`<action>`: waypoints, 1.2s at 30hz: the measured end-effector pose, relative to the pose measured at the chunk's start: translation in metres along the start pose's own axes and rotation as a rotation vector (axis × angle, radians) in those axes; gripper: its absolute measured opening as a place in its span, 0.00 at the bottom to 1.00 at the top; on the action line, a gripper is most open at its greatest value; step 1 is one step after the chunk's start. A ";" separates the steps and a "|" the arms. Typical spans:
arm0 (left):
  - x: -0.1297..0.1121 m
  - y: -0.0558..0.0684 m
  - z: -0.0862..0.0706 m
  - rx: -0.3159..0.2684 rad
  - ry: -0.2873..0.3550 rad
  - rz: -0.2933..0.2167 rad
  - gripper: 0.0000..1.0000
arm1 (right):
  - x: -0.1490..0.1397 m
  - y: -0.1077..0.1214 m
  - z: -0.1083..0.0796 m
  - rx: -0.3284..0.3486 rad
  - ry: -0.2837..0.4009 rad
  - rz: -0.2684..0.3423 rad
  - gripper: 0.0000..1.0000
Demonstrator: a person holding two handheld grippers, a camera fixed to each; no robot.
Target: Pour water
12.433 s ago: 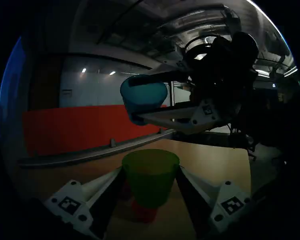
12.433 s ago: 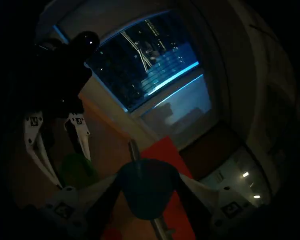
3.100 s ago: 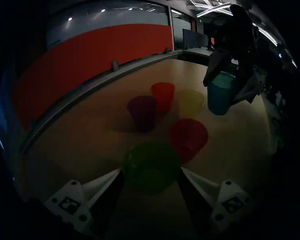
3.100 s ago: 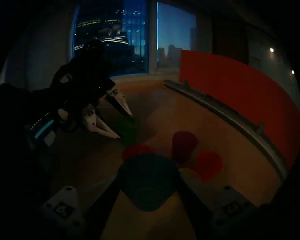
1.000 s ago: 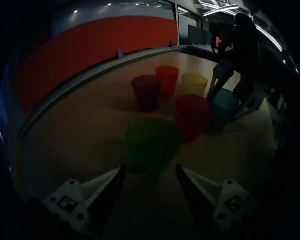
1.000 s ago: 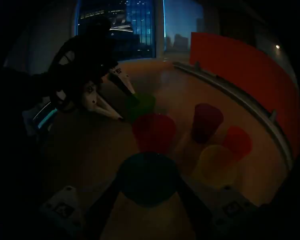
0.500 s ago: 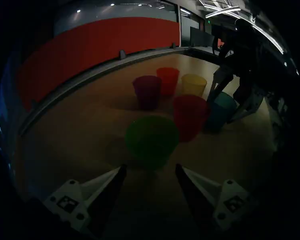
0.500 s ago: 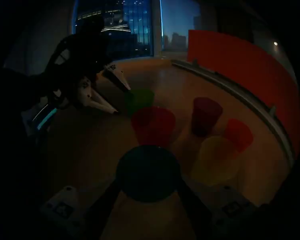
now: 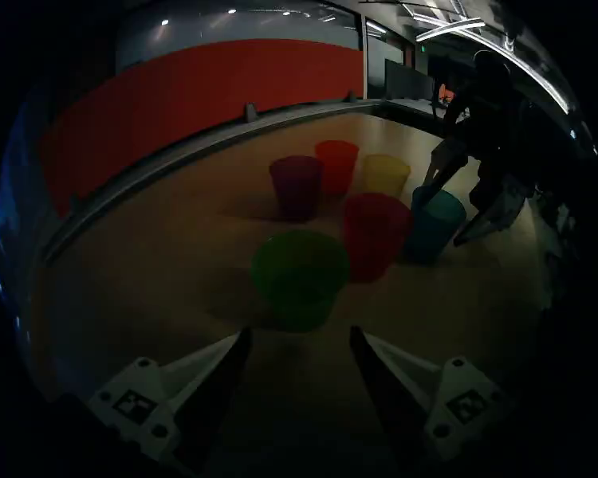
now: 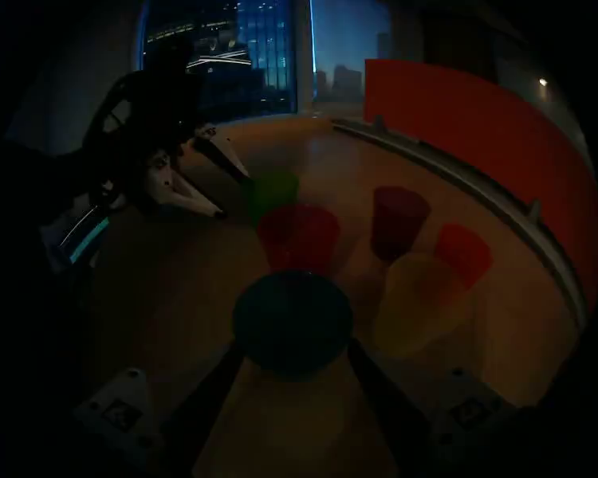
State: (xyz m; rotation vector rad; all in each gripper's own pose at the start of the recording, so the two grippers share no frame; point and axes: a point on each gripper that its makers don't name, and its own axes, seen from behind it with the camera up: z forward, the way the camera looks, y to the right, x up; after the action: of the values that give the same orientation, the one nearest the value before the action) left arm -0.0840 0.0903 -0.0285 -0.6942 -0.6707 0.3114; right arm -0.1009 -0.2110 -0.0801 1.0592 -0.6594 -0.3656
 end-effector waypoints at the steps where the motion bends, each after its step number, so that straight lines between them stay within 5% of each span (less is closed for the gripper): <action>1: 0.000 0.001 -0.001 0.003 0.003 -0.004 0.90 | -0.002 0.000 -0.002 -0.005 0.002 0.004 1.00; 21: 0.002 0.012 -0.035 0.083 0.086 -0.058 0.91 | -0.024 0.005 -0.049 -0.120 0.080 0.107 1.00; 36: 0.032 0.001 -0.060 0.188 0.234 -0.109 0.90 | 0.007 0.034 -0.088 -0.270 0.226 0.203 1.00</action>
State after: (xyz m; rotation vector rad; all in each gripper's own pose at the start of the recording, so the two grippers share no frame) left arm -0.0209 0.0769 -0.0485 -0.5024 -0.4482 0.1857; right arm -0.0390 -0.1398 -0.0764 0.7548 -0.4929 -0.1495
